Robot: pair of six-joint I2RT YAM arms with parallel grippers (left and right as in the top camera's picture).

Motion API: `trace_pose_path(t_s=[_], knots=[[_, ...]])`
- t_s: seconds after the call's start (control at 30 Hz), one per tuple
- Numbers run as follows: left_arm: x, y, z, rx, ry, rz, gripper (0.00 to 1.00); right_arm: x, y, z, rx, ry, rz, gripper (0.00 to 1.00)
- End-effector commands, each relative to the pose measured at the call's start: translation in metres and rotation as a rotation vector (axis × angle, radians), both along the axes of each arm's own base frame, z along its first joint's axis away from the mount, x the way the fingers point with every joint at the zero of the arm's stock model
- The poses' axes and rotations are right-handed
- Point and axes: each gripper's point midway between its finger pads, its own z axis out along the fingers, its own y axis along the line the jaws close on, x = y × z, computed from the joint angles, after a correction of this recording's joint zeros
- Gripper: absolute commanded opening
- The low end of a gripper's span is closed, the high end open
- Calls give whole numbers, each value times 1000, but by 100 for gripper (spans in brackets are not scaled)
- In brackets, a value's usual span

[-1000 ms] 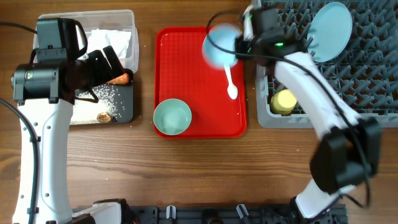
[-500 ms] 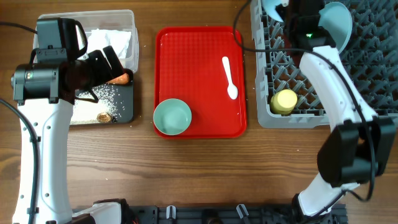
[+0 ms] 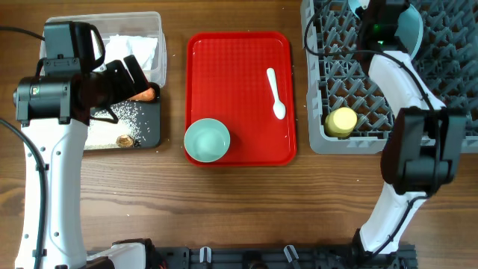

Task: Sort waste into correct bins and load items into the dishwasher rack
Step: 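Carry the light-blue bowl into the rack and release it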

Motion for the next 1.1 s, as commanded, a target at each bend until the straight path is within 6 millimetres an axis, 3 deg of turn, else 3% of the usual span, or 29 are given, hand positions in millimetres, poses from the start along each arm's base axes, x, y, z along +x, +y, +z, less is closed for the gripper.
trace_pose_path(t_s=[0.0, 0.13, 0.47, 0.6, 0.8, 0.87, 0.93, 0.97, 1.0, 1.07], knots=[[-1, 0, 2, -7, -6, 11, 100, 6, 7, -27, -73, 80, 51, 4], [-1, 0, 2, -7, -6, 11, 100, 1, 6, -44, -73, 149, 46, 4], [-1, 0, 2, -7, -6, 11, 100, 2, 12, -45, -65, 148, 69, 4], [-1, 0, 2, -7, -6, 11, 100, -4, 29, -64, -71, 236, 99, 4], [-1, 0, 2, -7, -6, 11, 100, -18, 69, -90, -74, 364, 164, 7], [-1, 0, 2, -7, -6, 11, 100, -19, 78, -90, -56, 356, 165, 14], [-1, 0, 2, -7, -6, 11, 100, -19, 88, -90, -31, 344, 168, 30], [-1, 0, 2, -7, -6, 11, 100, -19, 92, -90, -17, 337, 166, 52], [-1, 0, 2, -7, -6, 11, 100, -19, 95, -90, -12, 334, 166, 100], [-1, 0, 2, -7, -6, 11, 100, -19, 103, -90, 5, 326, 171, 99]])
